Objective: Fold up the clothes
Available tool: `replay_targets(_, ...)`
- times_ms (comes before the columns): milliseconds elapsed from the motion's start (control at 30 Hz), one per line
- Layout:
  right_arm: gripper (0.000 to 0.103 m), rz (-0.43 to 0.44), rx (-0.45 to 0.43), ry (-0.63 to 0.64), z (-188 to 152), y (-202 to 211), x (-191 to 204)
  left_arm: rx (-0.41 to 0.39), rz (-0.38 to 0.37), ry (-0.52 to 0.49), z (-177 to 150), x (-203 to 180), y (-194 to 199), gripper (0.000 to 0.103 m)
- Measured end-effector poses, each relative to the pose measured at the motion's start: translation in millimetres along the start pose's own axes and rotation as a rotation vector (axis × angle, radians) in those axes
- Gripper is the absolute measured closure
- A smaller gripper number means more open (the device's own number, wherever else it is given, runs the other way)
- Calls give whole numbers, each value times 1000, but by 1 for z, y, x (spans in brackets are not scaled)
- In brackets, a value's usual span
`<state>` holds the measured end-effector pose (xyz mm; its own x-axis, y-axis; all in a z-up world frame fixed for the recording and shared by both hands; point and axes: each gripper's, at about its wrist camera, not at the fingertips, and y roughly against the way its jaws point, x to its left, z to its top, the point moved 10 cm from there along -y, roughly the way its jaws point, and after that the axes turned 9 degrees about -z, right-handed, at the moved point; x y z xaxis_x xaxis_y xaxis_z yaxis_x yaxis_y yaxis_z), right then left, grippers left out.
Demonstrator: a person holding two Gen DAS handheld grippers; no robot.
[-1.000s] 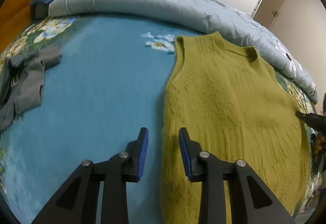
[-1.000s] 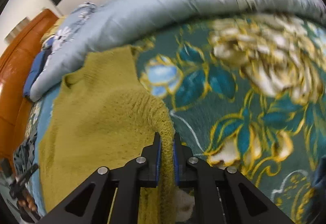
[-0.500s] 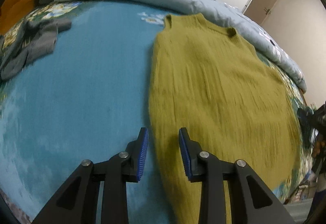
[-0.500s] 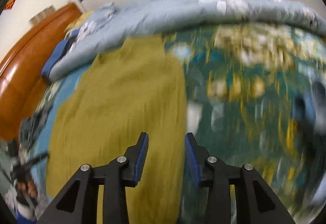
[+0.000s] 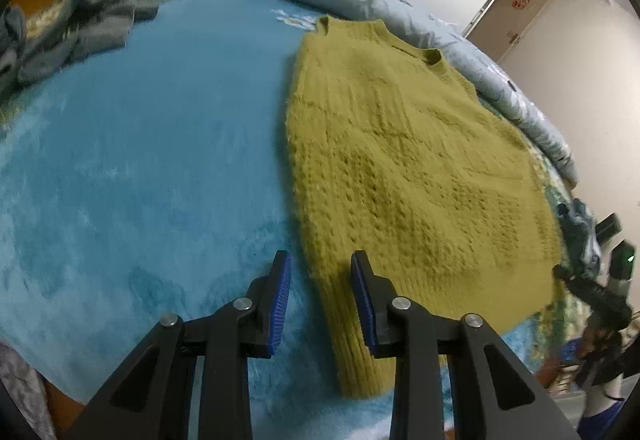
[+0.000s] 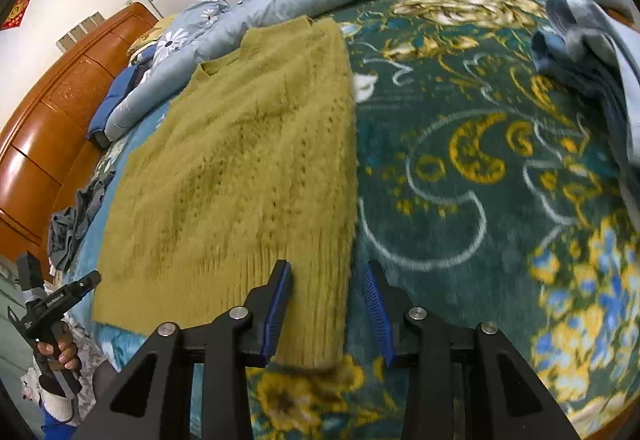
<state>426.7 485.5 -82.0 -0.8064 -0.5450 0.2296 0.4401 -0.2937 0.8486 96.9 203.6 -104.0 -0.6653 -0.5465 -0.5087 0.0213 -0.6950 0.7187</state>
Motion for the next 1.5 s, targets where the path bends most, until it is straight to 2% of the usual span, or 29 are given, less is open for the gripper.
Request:
replay_targets(100,62,16,-6,-18,-3,2,-2,9,-20,1,-8,-5,-1,71)
replay_targets(167,61,29,-7,-31,-3,2,0,30,-60,-1,-14,-15,-5,71)
replay_targets(300,64,69,-13,-34,-5,5,11,25,-46,0,-17,-21,-8,71)
replay_targets(333,70,80,-18,-38,-4,6,14,25,-63,23,-18,-21,-8,70)
replay_targets(367,85,90,-23,-41,-4,8,16,26,-80,47,-20,-22,-8,70)
replay_targets(433,90,111,-31,-49,-4,11,19,21,-105,76,-23,-19,-4,70)
replay_targets(700,91,100,-44,-58,-5,22,17,18,-65,74,-34,-16,8,68)
replay_targets(767,91,95,-41,-49,-6,21,17,31,-46,56,-36,-21,3,61)
replay_targets(833,91,101,-36,-61,-5,19,18,25,-29,39,-34,-26,1,59)
replay_targets(867,91,103,-36,-65,-4,18,18,13,-20,48,-33,-25,1,61)
replay_targets(900,91,104,-39,-69,-4,19,19,-1,-11,60,-33,-23,2,80)
replay_targets(933,91,105,-42,-69,-4,20,19,-15,-3,71,-32,-21,2,92)
replay_targets(1000,91,113,-47,-71,-4,23,19,-23,-17,119,-31,-18,3,93)
replay_targets(1133,91,125,-56,-61,-5,32,23,-64,-33,139,-24,-16,18,94)
replay_targets(1367,92,171,-84,-30,-15,55,40,-186,-45,54,11,-25,80,94)
replay_targets(1500,92,139,-53,-30,-31,41,33,-142,18,-2,-3,-18,65,94)
